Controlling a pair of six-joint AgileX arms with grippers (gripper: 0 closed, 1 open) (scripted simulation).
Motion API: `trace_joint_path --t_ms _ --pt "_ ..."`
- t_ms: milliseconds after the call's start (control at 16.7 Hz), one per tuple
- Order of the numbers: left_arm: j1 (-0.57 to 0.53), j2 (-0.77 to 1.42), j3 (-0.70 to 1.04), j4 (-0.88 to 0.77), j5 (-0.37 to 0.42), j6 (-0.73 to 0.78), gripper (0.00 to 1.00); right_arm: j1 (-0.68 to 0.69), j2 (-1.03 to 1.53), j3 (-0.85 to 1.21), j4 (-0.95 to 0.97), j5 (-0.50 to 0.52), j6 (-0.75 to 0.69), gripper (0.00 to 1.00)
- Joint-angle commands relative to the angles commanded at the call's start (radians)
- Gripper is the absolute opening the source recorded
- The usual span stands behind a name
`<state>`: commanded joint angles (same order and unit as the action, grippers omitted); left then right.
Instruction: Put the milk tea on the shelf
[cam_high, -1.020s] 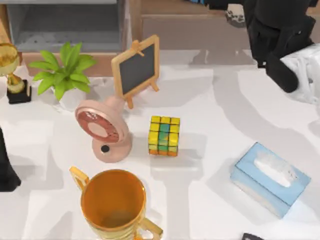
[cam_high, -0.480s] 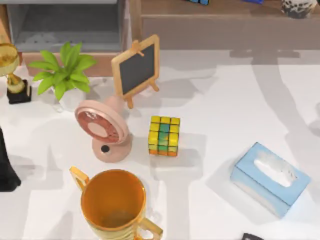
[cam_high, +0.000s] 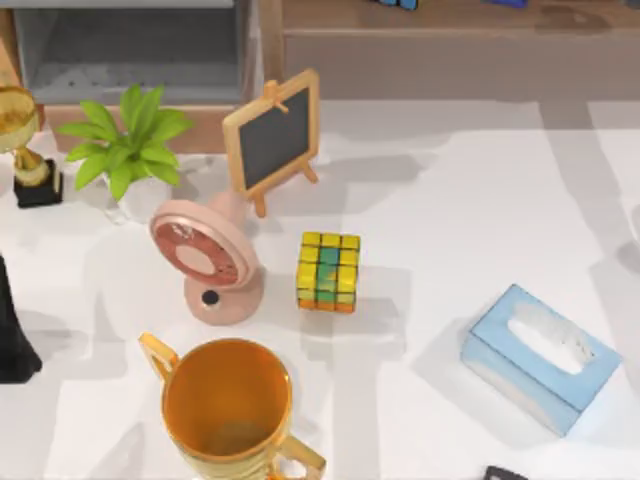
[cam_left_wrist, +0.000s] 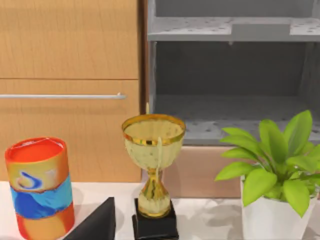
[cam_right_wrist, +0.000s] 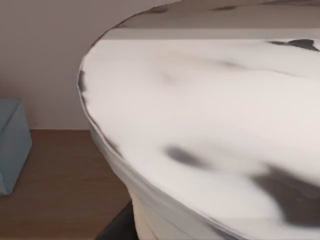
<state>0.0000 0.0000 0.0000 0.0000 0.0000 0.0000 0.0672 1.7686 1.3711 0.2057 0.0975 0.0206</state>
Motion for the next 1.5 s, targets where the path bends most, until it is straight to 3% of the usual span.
trace_joint_path --t_ms 1020,1500 --pt "0.000 0.000 0.000 0.000 0.000 0.000 1.00 -0.008 0.163 0.074 0.089 -0.006 -0.002 0.00" --pt "0.000 0.000 0.000 0.000 0.000 0.000 1.00 -0.008 0.163 0.074 0.089 -0.006 -0.002 0.60"
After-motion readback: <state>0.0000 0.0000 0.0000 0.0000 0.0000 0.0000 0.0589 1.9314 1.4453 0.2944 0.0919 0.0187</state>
